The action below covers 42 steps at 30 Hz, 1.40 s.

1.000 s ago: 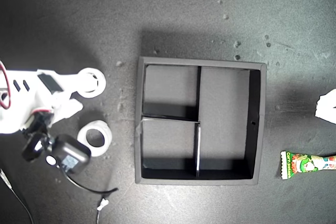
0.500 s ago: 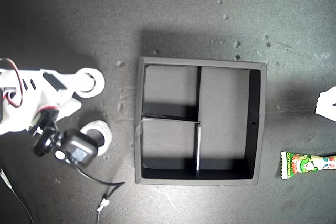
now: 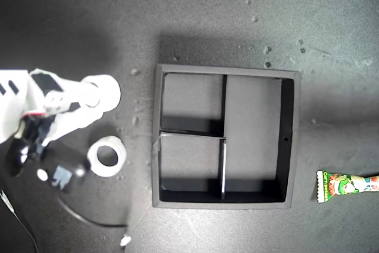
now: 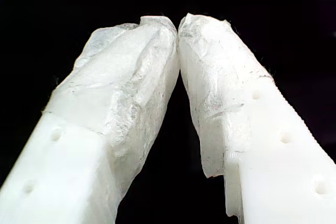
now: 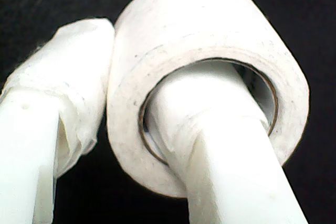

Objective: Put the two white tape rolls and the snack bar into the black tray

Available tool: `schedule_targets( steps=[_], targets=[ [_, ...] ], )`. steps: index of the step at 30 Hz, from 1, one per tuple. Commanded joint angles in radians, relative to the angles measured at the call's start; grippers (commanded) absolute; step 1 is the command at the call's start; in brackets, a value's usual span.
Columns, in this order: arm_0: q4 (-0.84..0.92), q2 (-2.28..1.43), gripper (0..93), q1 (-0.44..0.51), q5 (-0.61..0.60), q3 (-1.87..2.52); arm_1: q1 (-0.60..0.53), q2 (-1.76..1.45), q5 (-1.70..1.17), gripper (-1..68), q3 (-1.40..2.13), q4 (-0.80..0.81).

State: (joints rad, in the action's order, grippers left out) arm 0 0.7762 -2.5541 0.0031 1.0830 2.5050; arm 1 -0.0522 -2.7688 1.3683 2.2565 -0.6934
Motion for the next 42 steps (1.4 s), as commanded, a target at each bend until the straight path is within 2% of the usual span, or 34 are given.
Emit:
schedule_targets(
  steps=[1,3,5,10,14,21,24,29,35,37,40,42],
  targets=[
    [0.044,-0.057,0.1,0.028,-0.02,-0.114,-0.086,0.253,-0.074,-0.2,-0.35,-0.341],
    [0.074,-0.043,0.1,0.04,-0.029,-0.187,-0.156,0.402,0.12,-0.2,-0.394,-0.558],
    [0.089,-0.009,0.1,0.057,-0.037,-0.27,-0.265,0.419,0.353,-0.2,-0.291,-0.638],
    [0.118,0.155,0.1,0.107,-0.035,-0.502,-0.597,0.411,0.827,2.4,-0.126,-0.615],
    [0.176,0.31,0.1,0.123,-0.008,-0.646,-0.732,0.423,0.963,7.3,-0.021,-0.439],
    [0.215,0.37,0.1,0.11,0.014,-0.675,-0.779,0.426,0.91,20.8,0.23,-0.074],
    [0.216,0.374,0.1,0.11,0.011,-0.663,-0.776,0.426,0.85,25.9,0.305,-0.02],
    [0.215,0.407,0.1,0.118,-0.008,-0.675,-0.769,0.426,0.761,27.5,0.393,0.021],
    [0.215,0.459,0.1,0.132,-0.023,-0.695,-0.765,0.426,0.738,27.6,0.618,0.276],
    [0.215,0.462,0.1,0.133,-0.025,-0.69,-0.761,0.426,0.749,23.4,0.658,0.314],
    [0.215,0.462,0.1,0.133,-0.025,-0.684,-0.741,0.425,0.746,11.3,0.696,0.342],
    [0.215,0.463,0.1,0.135,-0.023,-0.68,-0.73,0.414,0.73,7.0,0.707,0.342]
  ],
)
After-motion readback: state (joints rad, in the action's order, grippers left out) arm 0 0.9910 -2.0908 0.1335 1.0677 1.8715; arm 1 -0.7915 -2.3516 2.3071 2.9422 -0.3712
